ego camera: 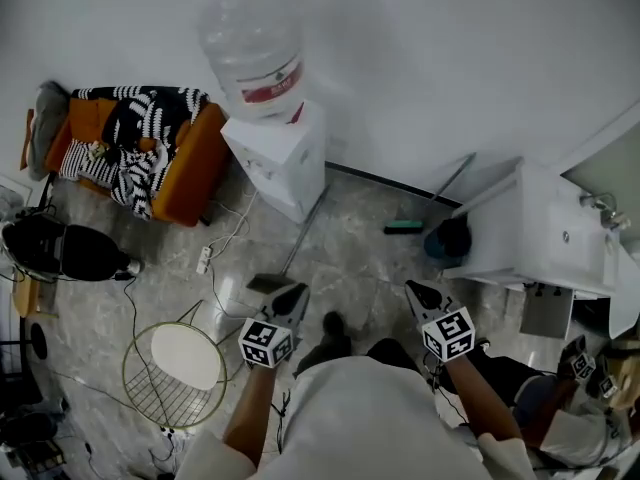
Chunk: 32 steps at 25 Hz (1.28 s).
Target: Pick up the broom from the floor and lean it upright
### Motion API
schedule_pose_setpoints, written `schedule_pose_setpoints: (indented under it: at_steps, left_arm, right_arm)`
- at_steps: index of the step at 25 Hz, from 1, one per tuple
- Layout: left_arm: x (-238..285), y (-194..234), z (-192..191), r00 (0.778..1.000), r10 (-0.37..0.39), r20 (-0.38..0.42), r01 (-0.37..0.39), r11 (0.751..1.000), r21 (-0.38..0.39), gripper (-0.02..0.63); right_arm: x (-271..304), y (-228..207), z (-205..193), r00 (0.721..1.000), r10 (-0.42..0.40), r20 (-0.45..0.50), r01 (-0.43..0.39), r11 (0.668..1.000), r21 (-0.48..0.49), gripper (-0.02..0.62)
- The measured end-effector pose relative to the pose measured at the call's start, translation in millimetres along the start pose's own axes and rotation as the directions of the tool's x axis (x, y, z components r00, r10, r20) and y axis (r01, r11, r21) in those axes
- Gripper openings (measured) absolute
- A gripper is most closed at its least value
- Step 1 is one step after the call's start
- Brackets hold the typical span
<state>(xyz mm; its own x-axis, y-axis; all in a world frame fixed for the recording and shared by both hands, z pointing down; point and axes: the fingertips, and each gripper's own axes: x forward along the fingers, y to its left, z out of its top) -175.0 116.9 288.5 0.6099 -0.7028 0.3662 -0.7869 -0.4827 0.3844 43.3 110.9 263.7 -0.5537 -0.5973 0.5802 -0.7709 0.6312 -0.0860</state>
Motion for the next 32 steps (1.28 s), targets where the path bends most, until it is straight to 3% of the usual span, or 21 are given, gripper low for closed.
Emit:
schedule_pose_setpoints:
  at_steps: [6,13,26,32]
  left_arm:
    - [4.3,20.6,12.9,1.000,0.003,0.024,-0.003,1.000,-0.016,0.025]
    - [26.3,31.0,12.7,1.000,0.020,-0.015,-0.021,0.999,-0.032,0.025]
    - [130.2,58.0,27.8,0.993,0.091,-0.077,-0.094,0.995,-0.037,0.025]
    - [188.4,86.3,12.6,0.987,0.126,-0.102,-0.133,0.989,-0.065,0.025]
  right_arm:
    - [29.2,4.1,21.6,1.000,0.016,-0.004,-0.016,0.999,-0.030,0.000]
    - [58.2,-23.5,30.5,1.000,0.016,-0.021,-0.016,1.000,-0.018,0.000]
    - [135.6,-126.5,29.8,0.991,0.102,-0.082,-0.104,0.994,-0.025,0.000]
    - [185.5,-174.0,13.7,0.983,0.147,-0.113,-0.147,0.989,0.013,0.000]
